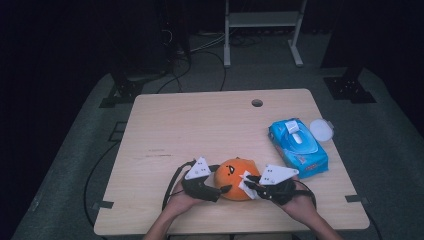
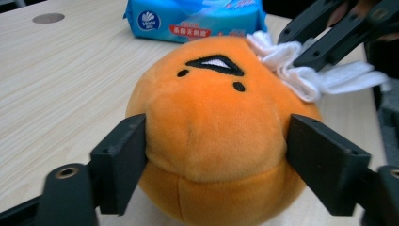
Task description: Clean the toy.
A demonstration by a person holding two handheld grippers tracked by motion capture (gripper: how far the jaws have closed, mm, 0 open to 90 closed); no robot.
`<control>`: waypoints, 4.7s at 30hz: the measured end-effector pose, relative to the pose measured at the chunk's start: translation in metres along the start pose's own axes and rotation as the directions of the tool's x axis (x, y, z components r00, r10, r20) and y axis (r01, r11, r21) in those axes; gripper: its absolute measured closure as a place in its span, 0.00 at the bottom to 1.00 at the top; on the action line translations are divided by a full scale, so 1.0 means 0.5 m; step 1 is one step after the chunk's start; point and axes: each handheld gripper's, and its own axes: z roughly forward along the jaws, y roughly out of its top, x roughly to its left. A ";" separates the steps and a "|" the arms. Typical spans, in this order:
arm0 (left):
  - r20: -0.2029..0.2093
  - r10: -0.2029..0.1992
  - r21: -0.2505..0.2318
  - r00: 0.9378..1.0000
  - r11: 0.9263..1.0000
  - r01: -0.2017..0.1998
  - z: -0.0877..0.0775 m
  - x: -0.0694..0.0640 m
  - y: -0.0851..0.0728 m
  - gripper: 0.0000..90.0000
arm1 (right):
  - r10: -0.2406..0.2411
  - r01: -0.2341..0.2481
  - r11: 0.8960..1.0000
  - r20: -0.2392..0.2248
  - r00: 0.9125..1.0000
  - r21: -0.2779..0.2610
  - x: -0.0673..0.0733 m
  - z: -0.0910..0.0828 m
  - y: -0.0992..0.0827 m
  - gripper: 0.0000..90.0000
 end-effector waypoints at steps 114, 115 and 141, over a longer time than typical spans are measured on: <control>0.065 -0.027 0.028 0.998 0.999 0.025 0.034 -0.024 0.016 0.12 | 0.052 -0.053 0.997 -0.011 0.999 -0.061 -0.037 -0.035 0.007 0.89; 0.080 -0.071 0.034 0.994 0.997 0.069 0.037 -0.022 0.017 0.13 | 0.060 -0.061 0.996 -0.019 0.998 -0.061 -0.037 -0.037 0.006 0.89; 0.035 0.103 -0.002 0.994 0.995 -0.103 0.032 -0.078 0.039 0.32 | 0.035 -0.039 0.997 -0.056 0.998 -0.072 0.003 -0.034 0.046 0.88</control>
